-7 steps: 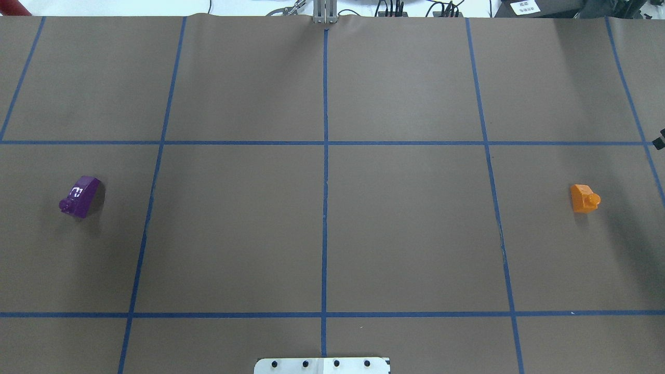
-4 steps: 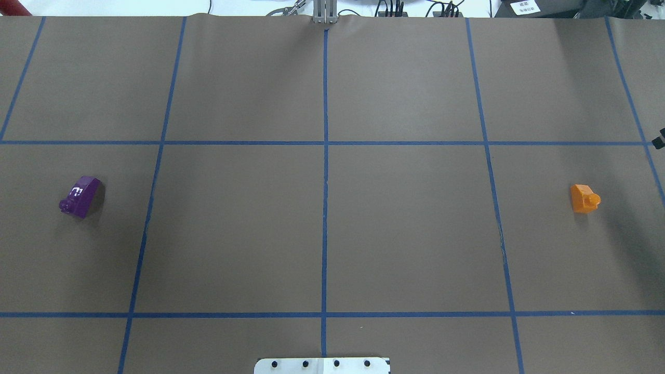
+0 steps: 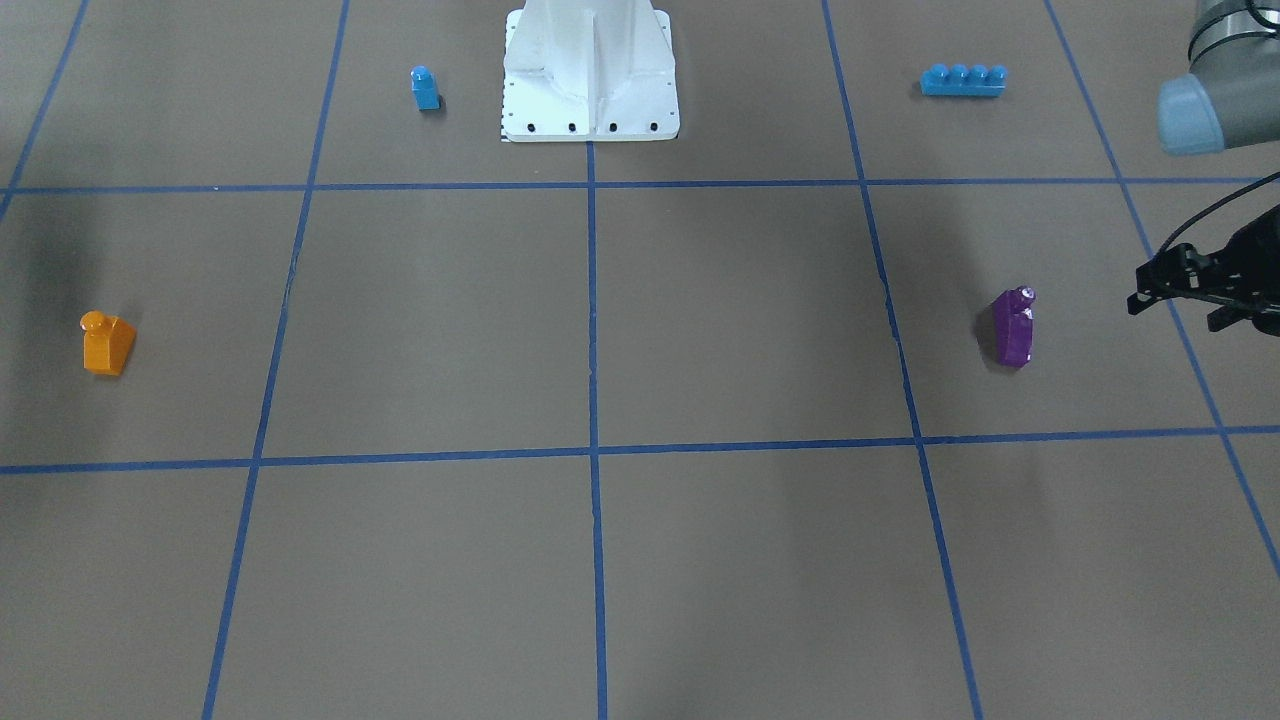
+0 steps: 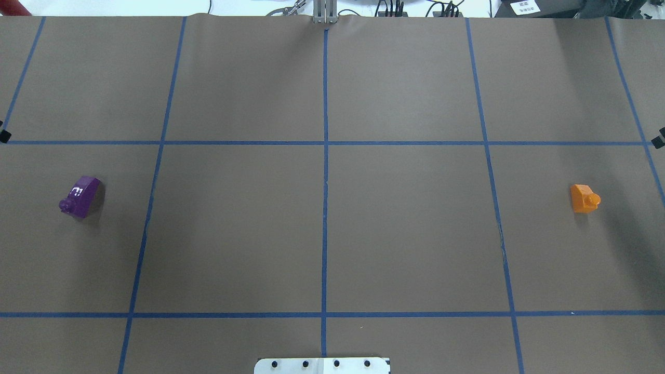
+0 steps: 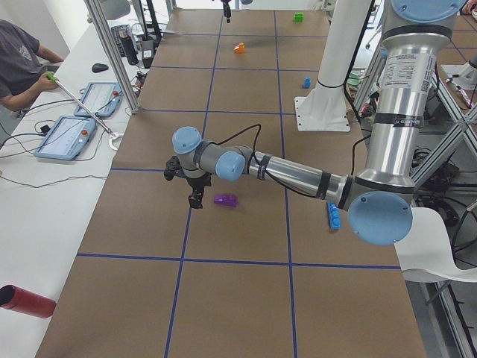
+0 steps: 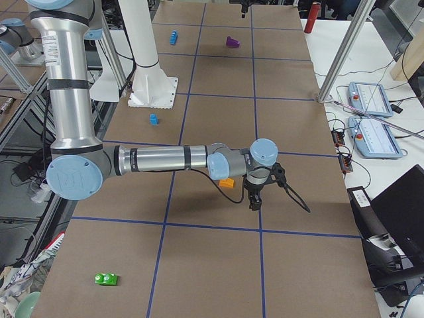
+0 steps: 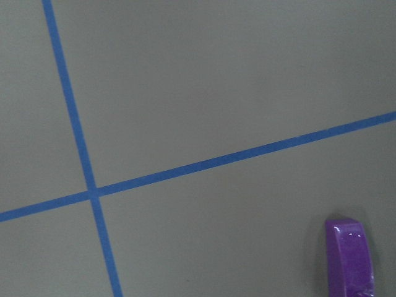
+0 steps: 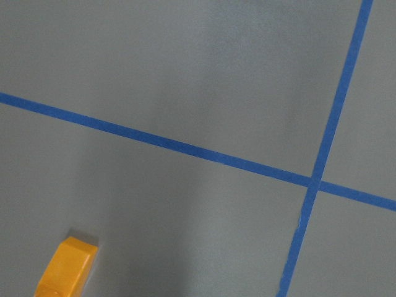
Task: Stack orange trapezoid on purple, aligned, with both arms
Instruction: 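Reach the left gripper down and grasp the purple trapezoid block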
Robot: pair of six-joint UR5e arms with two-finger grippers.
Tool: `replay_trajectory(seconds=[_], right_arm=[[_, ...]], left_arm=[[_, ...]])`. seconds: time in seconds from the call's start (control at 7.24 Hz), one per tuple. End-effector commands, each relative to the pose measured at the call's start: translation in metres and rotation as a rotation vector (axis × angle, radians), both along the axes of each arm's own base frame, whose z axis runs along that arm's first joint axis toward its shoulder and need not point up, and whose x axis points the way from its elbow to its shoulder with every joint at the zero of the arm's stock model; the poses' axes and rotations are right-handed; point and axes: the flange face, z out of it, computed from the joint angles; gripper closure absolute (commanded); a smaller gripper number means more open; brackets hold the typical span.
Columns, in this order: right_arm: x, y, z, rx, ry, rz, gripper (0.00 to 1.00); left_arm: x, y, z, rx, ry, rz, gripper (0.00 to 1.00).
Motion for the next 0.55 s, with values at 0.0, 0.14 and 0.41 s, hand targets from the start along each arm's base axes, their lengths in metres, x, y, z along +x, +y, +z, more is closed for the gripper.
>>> replay_trajectory(seconds=[0.0, 0.14, 0.41], right_arm=[[0.000, 0.000, 0.000, 0.000, -0.001, 0.000, 0.00], [-0.001, 0.000, 0.000, 0.002, 0.000, -0.002, 0.00], [-0.003, 0.000, 0.000, 0.003, -0.002, -0.006, 0.00]], left_arm=[[0.052, 0.018, -0.021, -0.046, 0.004, 0.019, 0.00], [0.062, 0.022, -0.030, -0.048, 0.010, 0.023, 0.00], [0.086, 0.031, -0.028, -0.039, -0.027, 0.047, 0.00]])
